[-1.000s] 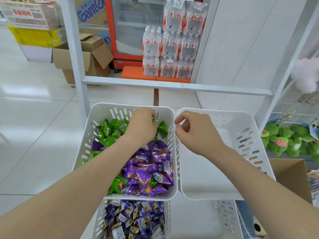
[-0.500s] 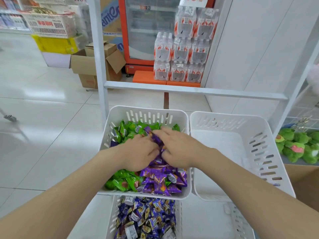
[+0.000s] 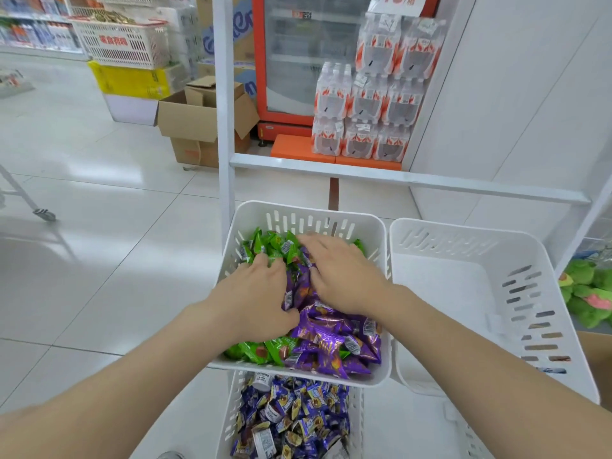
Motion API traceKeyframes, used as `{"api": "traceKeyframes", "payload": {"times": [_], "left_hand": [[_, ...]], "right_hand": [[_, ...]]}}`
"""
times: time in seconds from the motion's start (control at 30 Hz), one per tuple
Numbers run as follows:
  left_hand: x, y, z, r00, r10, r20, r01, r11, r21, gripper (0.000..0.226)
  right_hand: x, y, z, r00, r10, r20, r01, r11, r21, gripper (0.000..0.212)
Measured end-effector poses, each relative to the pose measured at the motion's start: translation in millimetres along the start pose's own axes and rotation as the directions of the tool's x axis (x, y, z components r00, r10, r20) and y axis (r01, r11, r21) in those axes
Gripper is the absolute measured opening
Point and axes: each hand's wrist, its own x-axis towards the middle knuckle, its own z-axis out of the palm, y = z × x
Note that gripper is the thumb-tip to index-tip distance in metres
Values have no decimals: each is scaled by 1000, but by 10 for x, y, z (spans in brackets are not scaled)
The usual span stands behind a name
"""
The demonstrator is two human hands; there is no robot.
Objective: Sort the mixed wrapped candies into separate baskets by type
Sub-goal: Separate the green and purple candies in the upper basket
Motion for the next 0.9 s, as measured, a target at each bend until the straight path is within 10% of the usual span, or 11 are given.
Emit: {"api": "traceKeyframes", "payload": {"times": [0.3, 0.5, 0.77, 0.9], "left_hand": [[115, -150, 114, 994, 54, -97, -61, 996, -70, 36], [108, -138, 125, 967, 44, -251, -82, 986, -142, 25], [172, -207, 21, 942, -113, -315, 33, 968, -248, 32], [219, -306, -52, 968, -57, -246, 2, 976, -218, 27]], "right_hand": [[-15, 161, -87, 998, 8, 55, 9, 954, -300, 31], [49, -10, -48, 1000, -7, 1, 6, 977, 215, 37], [34, 181, -159, 995, 102, 9, -102, 995, 4, 8], [-3, 133, -175, 986, 126, 113, -116, 989, -91, 50]]}}
